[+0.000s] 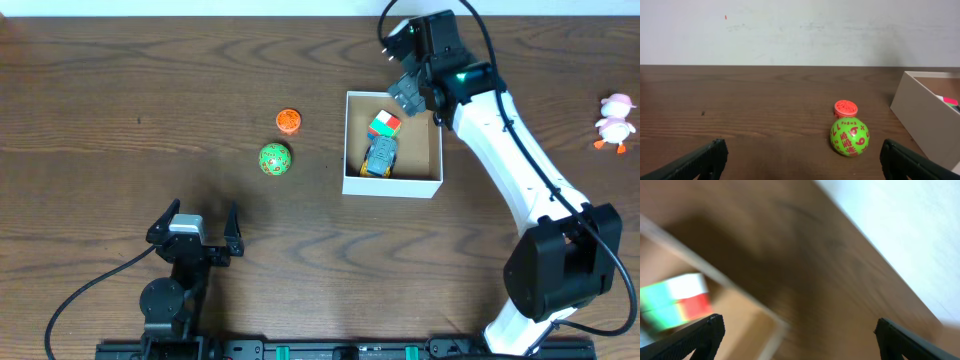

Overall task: Pack container
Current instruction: 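Carry the cube into the box and release it beside the truck, then move the right gripper to the pink-hatted duck and grasp it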

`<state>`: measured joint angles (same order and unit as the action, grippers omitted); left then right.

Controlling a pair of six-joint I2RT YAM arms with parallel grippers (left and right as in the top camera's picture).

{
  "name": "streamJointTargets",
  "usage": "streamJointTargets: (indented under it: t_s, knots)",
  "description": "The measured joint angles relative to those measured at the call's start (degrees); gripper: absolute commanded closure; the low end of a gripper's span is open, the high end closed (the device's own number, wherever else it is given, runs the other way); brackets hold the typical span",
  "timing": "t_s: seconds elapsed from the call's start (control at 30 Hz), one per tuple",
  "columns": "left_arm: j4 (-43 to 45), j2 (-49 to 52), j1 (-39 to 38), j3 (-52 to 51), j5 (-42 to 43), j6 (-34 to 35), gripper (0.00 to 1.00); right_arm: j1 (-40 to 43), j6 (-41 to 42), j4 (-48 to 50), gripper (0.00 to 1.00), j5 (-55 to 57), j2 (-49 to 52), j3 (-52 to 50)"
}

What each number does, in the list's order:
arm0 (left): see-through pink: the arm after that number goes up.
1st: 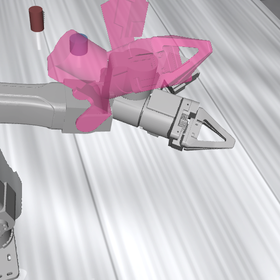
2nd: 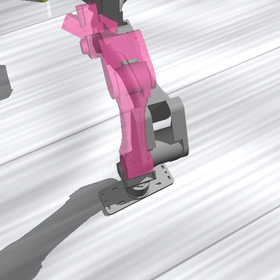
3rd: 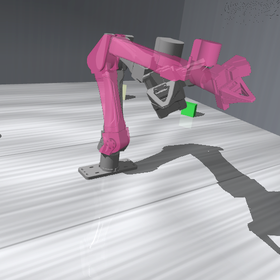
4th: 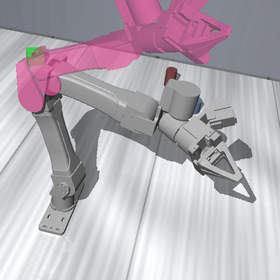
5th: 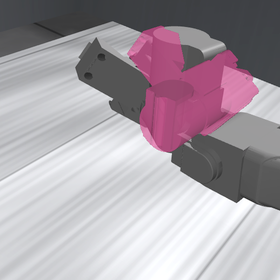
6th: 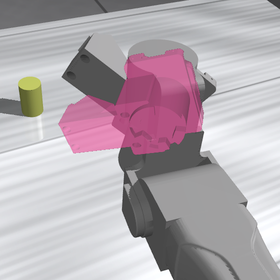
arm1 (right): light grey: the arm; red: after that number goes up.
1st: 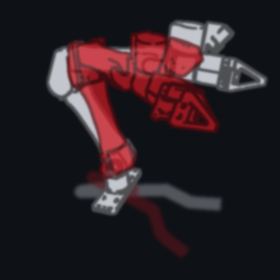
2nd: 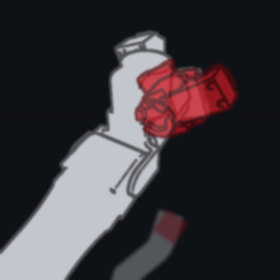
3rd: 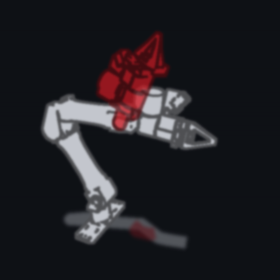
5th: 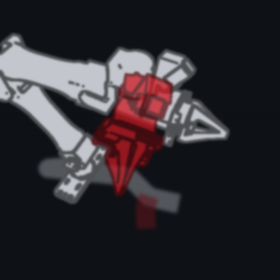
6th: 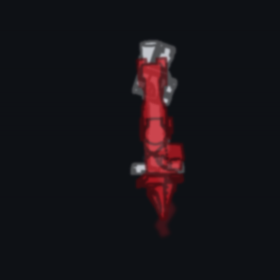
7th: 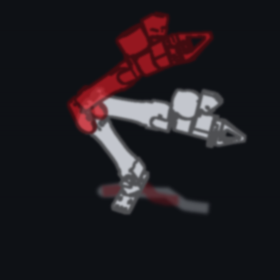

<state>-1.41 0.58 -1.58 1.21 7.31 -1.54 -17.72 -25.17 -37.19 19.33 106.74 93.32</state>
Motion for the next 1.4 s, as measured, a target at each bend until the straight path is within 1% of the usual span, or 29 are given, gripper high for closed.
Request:
streamJointTargets:
  t_s: [0.07, 0.13, 0.23, 0.3, 0.4, 0.47, 0.57, 0.63, 0.73, 0.83, 0.97, 1.03, 1.1, 1.23, 1.3, 1.4]
  knots:
    - [0.00, 0.00, 0.00, 0.00, 0.00, 0.00, 0.02, 1.27, 3.43, 0.11, 0.01, 5.33, -0.37, 0.24]
    - [0.00, 0.00, 0.00, 0.00, 0.00, 0.00, 0.02, 4.31, 7.43, -0.35, 0.01, 8.92, -1.33, 0.35]
    - [0.00, 0.00, 0.00, 0.00, 0.00, 0.00, 0.02, 12.48, 12.94, -3.15, 0.01, 9.33, -2.95, 0.90]
    - [0.00, 0.00, 0.00, 0.00, 0.00, 0.00, 0.02, 19.63, 15.30, -6.45, 0.01, 5.99, -3.43, 1.49]
    - [0.00, 0.00, 0.00, 0.00, 0.00, 0.00, 0.02, 32.04, 17.35, -13.03, 0.01, -2.60, -3.50, 1.77]
    - [0.00, 0.00, 0.00, 0.00, 0.00, 0.00, 0.02, 38.82, 18.16, -15.28, 0.01, -8.09, -3.50, 1.75]
    - [0.00, 0.00, 0.00, 0.00, 0.00, 0.00, 0.02, 46.18, 18.80, -15.78, 0.01, -14.71, -3.50, 1.75]
    - [0.00, 0.00, 0.00, 0.00, 0.00, 0.00, 0.02, 48.92, 18.80, -15.74, 0.01, -17.05, -3.50, 1.75]
    - [0.00, 0.00, 0.00, 0.00, 0.00, 0.00, 0.02, 51.19, 18.75, -14.71, 0.01, -19.89, -3.50, 1.75]
    - [0.00, 0.00, 0.00, 0.00, 0.00, 0.00, 0.02, 51.60, 18.49, -13.64, 0.01, -22.12, -3.04, 1.88]
    - [0.00, 0.00, 0.00, 0.00, 0.00, 0.00, 0.02, 51.12, 17.25, -16.72, 0.01, -23.91, 1.66, 5.95]
    - [0.00, 0.00, 0.00, 0.00, 0.00, 0.00, 0.02, 50.49, 16.48, -20.59, 0.01, -24.11, 6.93, 11.91]
    - [0.00, 0.00, 0.00, 0.00, 0.00, 0.00, 0.02, 49.66, 15.80, -26.38, 0.01, -23.43, 13.55, 20.87]
    - [-0.02, 0.00, 0.00, 0.00, 0.00, 0.00, 0.02, 48.52, 14.88, -32.92, 0.01, -21.64, 23.85, 36.79]
    - [0.00, 0.00, 0.00, 0.00, 0.00, 0.00, 0.02, 48.48, 14.53, -33.79, 0.01, -21.22, 26.82, 42.10]
    - [0.00, 0.00, 0.00, 0.00, 0.00, 0.00, 0.02, 48.57, 13.70, -33.70, 0.01, -19.76, 28.96, 45.59]
